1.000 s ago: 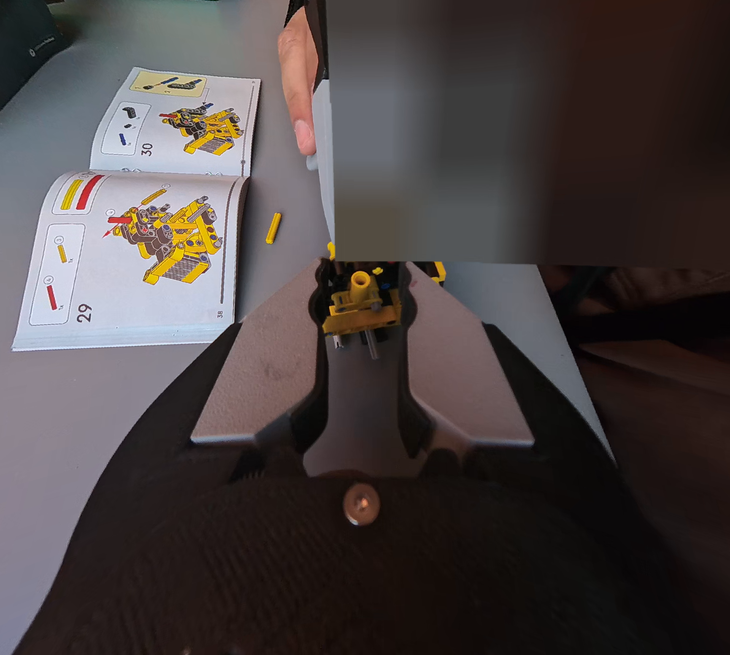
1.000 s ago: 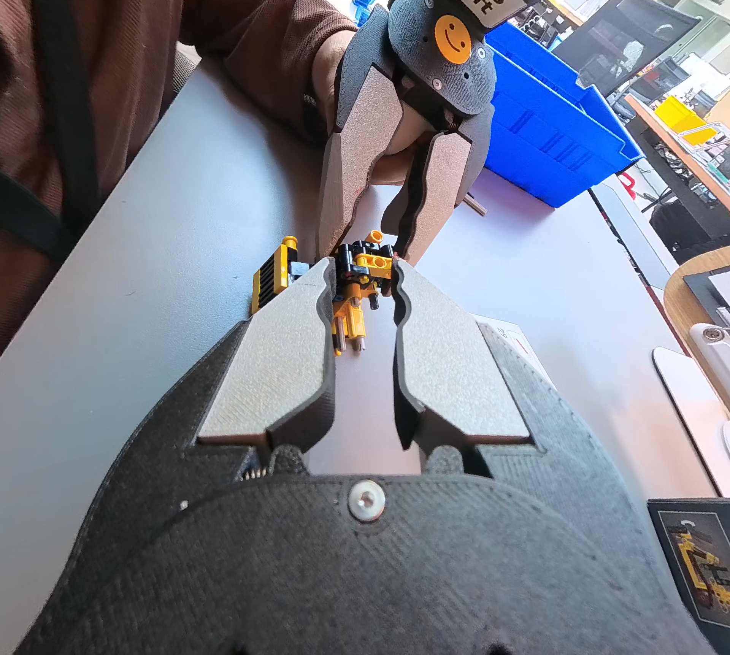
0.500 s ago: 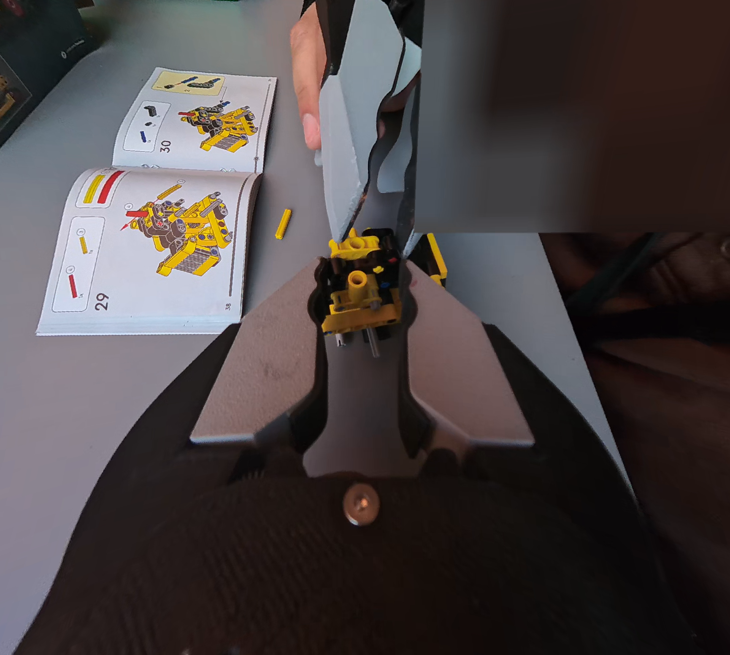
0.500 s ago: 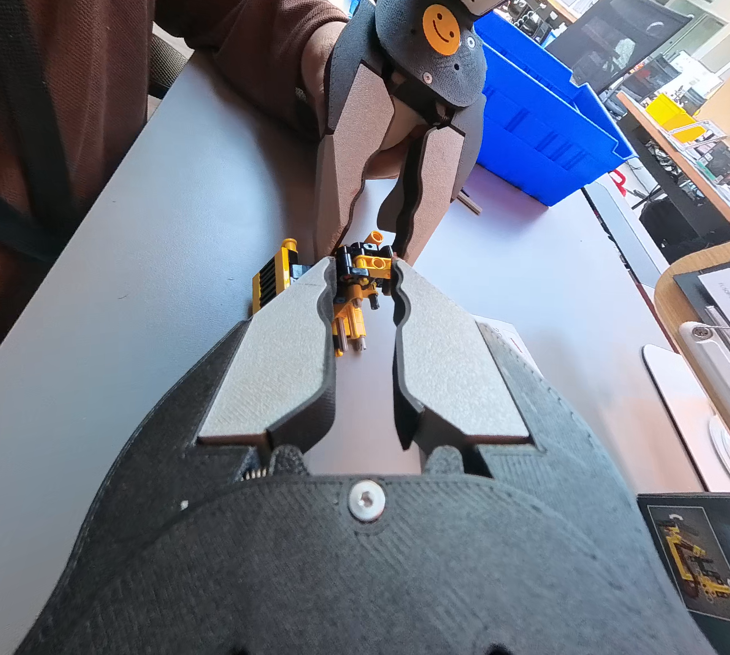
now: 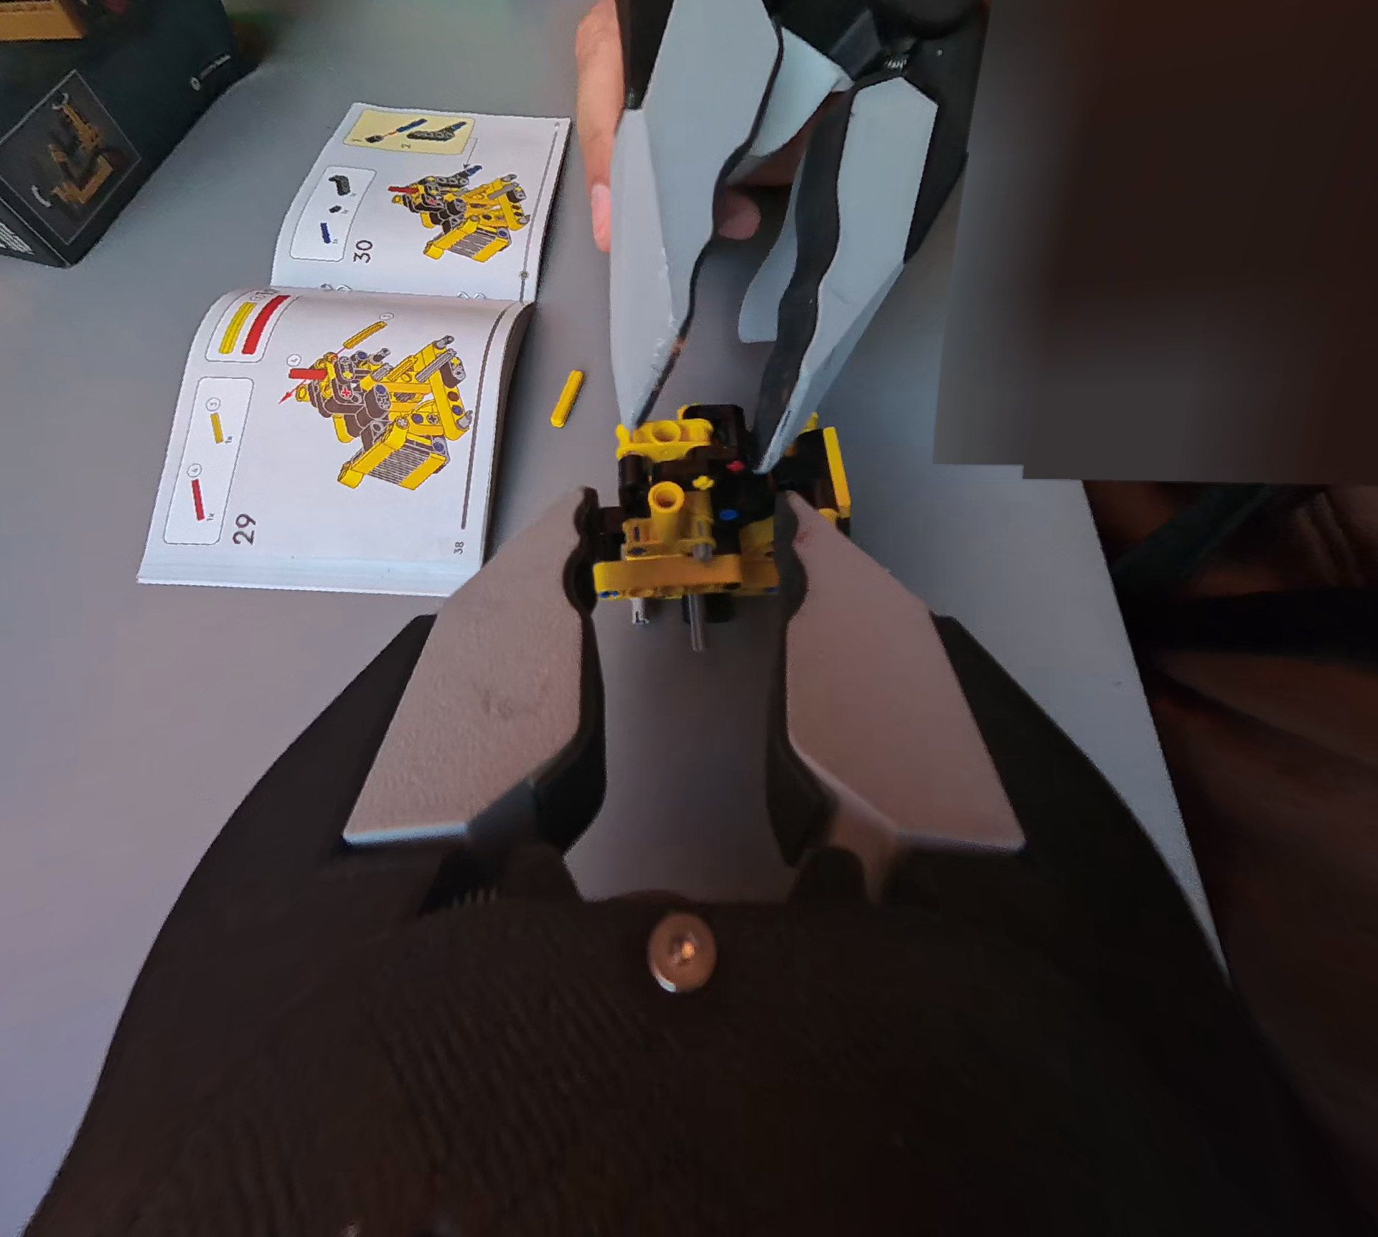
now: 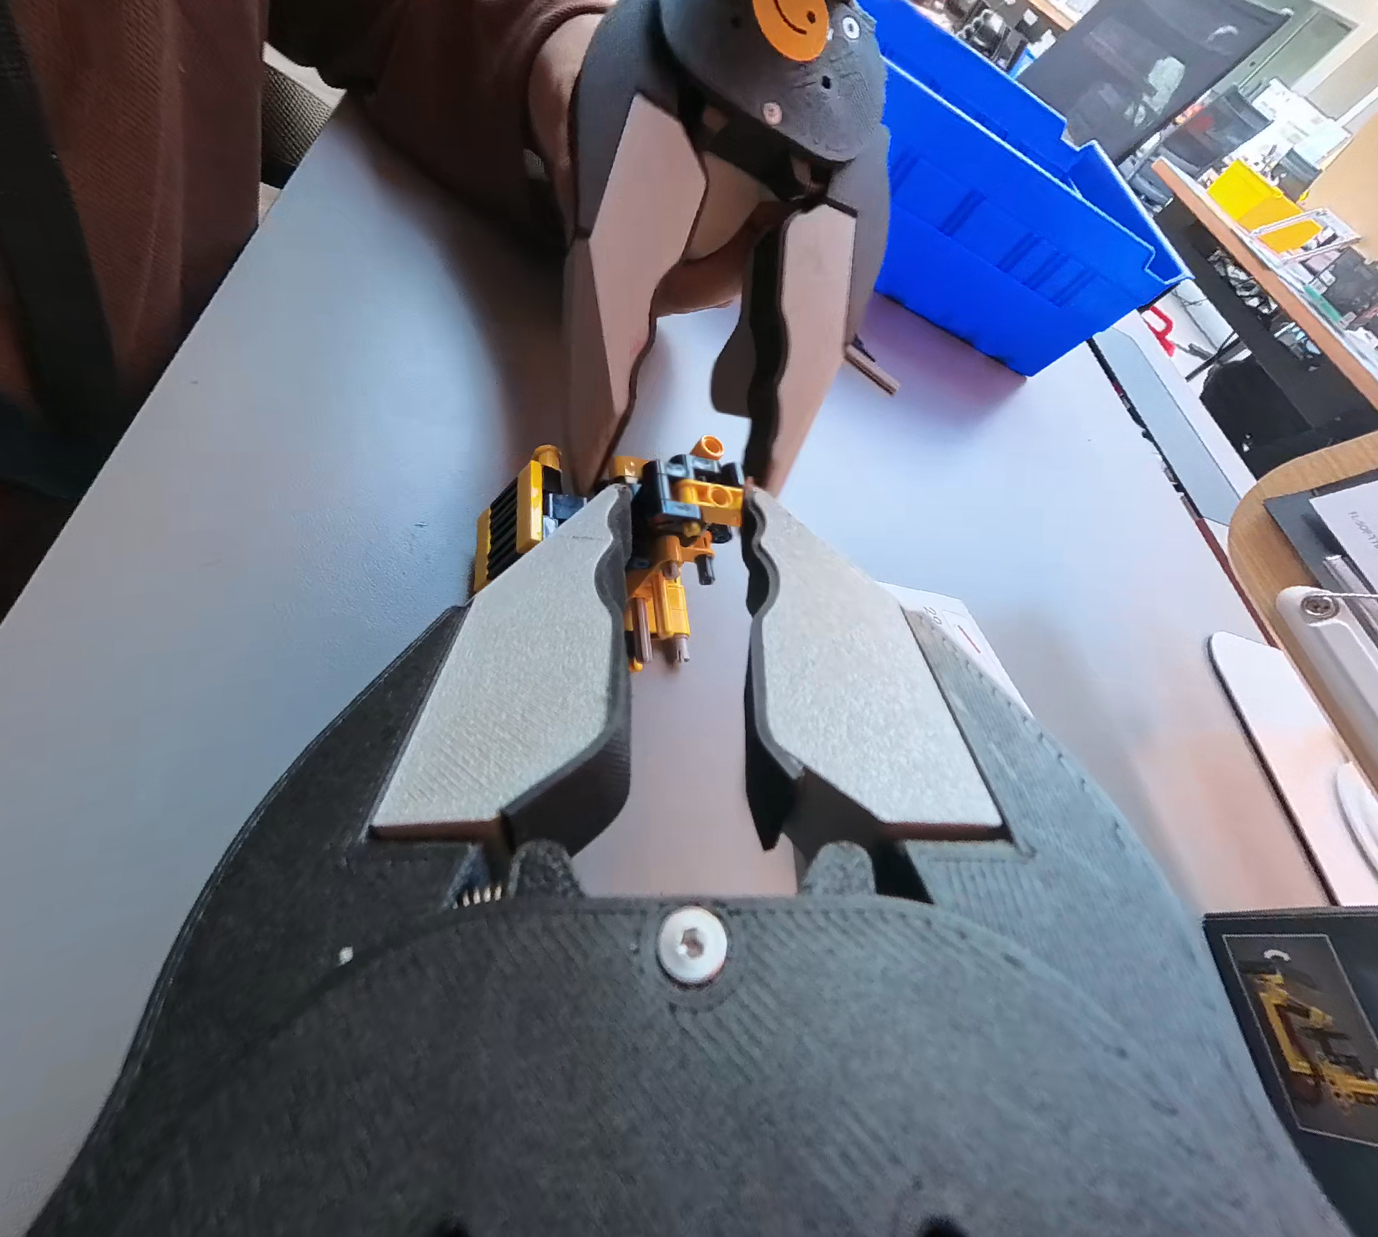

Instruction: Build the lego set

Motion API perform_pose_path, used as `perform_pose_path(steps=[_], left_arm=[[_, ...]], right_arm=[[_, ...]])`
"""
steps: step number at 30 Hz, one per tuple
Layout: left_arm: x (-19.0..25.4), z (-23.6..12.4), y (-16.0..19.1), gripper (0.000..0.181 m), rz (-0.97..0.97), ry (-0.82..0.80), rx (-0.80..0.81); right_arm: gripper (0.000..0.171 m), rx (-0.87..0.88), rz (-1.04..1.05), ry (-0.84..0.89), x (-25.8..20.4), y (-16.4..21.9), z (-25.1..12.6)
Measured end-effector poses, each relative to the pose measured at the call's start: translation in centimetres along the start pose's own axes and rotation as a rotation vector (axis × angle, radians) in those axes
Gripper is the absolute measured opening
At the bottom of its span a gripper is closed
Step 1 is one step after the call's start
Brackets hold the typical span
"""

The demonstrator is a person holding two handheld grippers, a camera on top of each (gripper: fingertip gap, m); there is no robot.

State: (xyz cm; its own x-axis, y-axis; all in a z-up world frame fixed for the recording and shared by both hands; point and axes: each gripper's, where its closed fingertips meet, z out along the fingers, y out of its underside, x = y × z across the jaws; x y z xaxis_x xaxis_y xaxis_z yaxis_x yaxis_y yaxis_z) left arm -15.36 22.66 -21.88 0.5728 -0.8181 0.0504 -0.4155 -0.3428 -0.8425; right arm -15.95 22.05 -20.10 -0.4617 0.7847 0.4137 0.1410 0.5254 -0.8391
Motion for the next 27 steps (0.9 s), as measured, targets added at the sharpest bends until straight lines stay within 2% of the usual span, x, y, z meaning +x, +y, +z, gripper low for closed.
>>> perform_pose_path(steps=[1,3,27], left_arm=[[0.05,0.17,0.08,0.043,0.006,-0.006,-0.003],[0.2,0.31,0.03,0.039,0.012,-0.012,0.001],[0.31,0.35,0.05,0.039,0.003,0.0,0.001]], right_arm=[[0.026,-0.002,0.005,0.0,0.05,0.04,0.03],[0.027,-0.004,0.013,0.0,0.14,0.08,0.09],[0.026,-0.002,-0.023,0.001,0.01,0.12,0.23]])
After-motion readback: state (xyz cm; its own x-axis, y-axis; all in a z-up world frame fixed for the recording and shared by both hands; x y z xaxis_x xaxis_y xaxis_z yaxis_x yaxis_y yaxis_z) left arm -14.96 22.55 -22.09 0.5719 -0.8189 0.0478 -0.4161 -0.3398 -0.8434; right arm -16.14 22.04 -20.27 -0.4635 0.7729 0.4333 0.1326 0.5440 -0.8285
